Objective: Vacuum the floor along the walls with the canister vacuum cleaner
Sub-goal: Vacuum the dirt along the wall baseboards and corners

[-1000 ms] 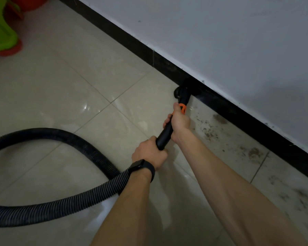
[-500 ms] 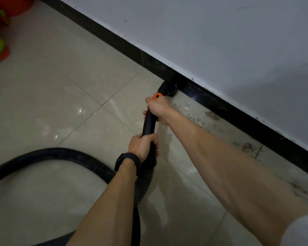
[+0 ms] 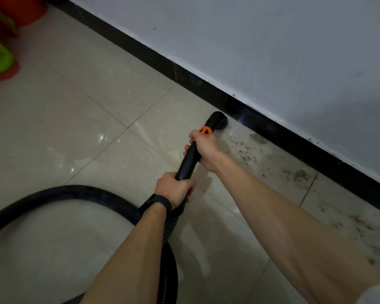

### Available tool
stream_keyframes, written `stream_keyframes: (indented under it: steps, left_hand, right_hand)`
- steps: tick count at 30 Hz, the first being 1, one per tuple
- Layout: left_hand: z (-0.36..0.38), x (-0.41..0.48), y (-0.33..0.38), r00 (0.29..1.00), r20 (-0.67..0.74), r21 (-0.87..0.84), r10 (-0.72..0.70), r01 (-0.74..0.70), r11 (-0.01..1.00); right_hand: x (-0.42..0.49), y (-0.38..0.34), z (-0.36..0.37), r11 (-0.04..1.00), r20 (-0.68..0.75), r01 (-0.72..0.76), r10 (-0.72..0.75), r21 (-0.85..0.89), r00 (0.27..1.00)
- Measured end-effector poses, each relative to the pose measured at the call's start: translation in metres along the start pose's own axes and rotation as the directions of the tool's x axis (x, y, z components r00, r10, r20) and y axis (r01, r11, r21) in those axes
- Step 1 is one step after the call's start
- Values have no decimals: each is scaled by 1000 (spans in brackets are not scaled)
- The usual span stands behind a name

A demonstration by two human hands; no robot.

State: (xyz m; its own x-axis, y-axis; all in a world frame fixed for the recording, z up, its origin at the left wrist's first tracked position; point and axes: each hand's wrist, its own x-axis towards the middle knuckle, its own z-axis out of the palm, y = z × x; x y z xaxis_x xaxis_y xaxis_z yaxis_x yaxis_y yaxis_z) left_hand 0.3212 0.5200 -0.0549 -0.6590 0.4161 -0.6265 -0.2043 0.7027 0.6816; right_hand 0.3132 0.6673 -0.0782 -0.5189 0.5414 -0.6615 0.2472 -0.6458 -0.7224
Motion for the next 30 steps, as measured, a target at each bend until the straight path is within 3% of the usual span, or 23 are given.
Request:
stream_keyframes:
  steps: [3, 10, 12, 17, 25, 28, 30]
  left_hand:
    - [-7, -4, -9, 997, -68, 120, 48, -40, 992]
    - [-52, -21, -48, 994, -93, 430, 58, -13, 903]
    - [-67, -32, -60, 996, -50, 567, 68, -27, 823]
    - [-87, -54, -84, 994, 91, 859, 61, -109, 501]
    - [-67, -55, -69, 940, 319, 905, 121, -340, 254]
    - [-53, -55, -65, 917, 368, 894, 151, -394, 212]
    - [-50, -55, -67, 921, 355, 892, 158, -384, 237]
  right_hand:
    - [-14, 2, 4, 996, 44, -30, 26, 88, 999]
    - [-51, 48, 42, 970, -43, -76, 88, 231, 995]
    - [-69, 68, 48, 945, -63, -105, 130, 311, 989]
    - [-118, 118, 42, 864, -190, -97, 217, 495, 957]
    - [-148, 127, 4, 739, -339, 8, 300, 673, 892]
    - [-144, 120, -9, 724, -349, 5, 326, 690, 879]
    - [-138, 113, -9, 750, -331, -29, 326, 661, 886]
